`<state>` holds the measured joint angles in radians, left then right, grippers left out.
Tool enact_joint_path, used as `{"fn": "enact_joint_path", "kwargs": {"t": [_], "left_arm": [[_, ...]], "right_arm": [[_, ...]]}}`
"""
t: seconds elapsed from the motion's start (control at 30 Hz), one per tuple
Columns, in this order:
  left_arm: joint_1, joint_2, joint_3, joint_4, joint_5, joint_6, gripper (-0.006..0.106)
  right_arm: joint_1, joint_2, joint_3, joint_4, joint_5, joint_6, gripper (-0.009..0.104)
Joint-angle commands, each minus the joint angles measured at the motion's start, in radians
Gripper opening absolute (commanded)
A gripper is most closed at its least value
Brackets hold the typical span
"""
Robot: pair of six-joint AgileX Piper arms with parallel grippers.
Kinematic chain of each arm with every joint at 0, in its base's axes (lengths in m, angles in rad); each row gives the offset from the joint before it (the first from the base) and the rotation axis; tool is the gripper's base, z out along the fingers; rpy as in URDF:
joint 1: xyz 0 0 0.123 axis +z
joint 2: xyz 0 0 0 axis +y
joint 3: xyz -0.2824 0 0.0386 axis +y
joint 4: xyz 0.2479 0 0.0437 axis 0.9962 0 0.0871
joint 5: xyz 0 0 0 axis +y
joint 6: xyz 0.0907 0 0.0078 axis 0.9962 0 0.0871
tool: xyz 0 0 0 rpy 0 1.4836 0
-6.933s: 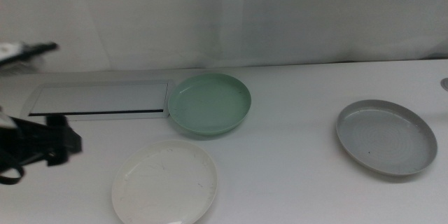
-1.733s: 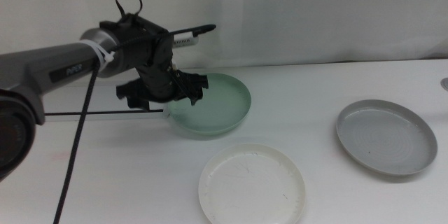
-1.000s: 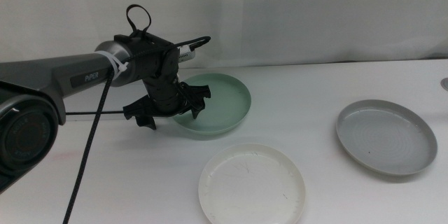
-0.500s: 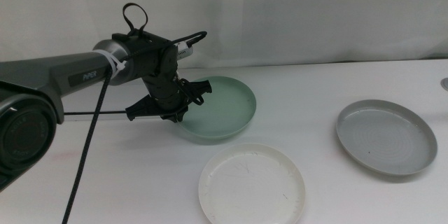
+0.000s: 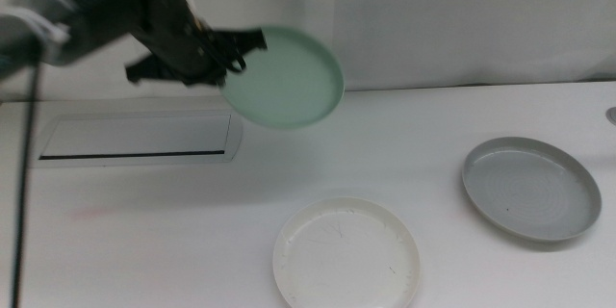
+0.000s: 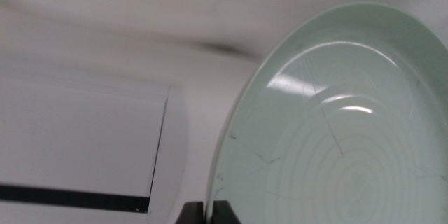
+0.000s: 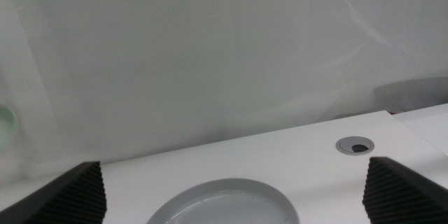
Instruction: Stack the three bowls on top of each other.
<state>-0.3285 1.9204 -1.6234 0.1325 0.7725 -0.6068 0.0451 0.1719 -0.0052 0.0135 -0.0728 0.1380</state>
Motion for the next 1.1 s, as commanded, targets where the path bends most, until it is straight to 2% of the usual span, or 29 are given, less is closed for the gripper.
{"fn": "enact_joint_path", "kwargs": {"t": [0.0, 0.1, 0.37, 0.57, 0.8, 1.07], "left_arm": [[-0.004, -0.075, 0.001, -0.049, 0.026, 0.112, -0.003], [-0.013, -0.140, 0.001, -0.099, 0.097, 0.241, -0.003], [-0.114, -0.269, 0.046, -0.096, 0.216, 0.364, -0.003], [-0.209, -0.330, 0.257, -0.099, 0.121, 0.345, -0.003], [-0.223, -0.336, 0.454, -0.217, -0.024, 0.353, -0.003], [-0.232, -0.331, 0.583, -0.246, -0.165, 0.353, -0.003]], "right_arm": [[0.004, -0.005, 0.039, -0.005, -0.004, -0.006, 0.103], [0.004, -0.005, 0.039, -0.005, -0.004, -0.006, 0.103], [0.004, -0.005, 0.039, -0.005, -0.004, -0.006, 0.103], [0.004, -0.005, 0.039, -0.005, -0.004, -0.006, 0.103], [0.004, -0.005, 0.039, -0.005, -0.002, -0.006, 0.103], [0.004, -0.005, 0.039, -0.005, -0.002, -0.006, 0.103]]}}
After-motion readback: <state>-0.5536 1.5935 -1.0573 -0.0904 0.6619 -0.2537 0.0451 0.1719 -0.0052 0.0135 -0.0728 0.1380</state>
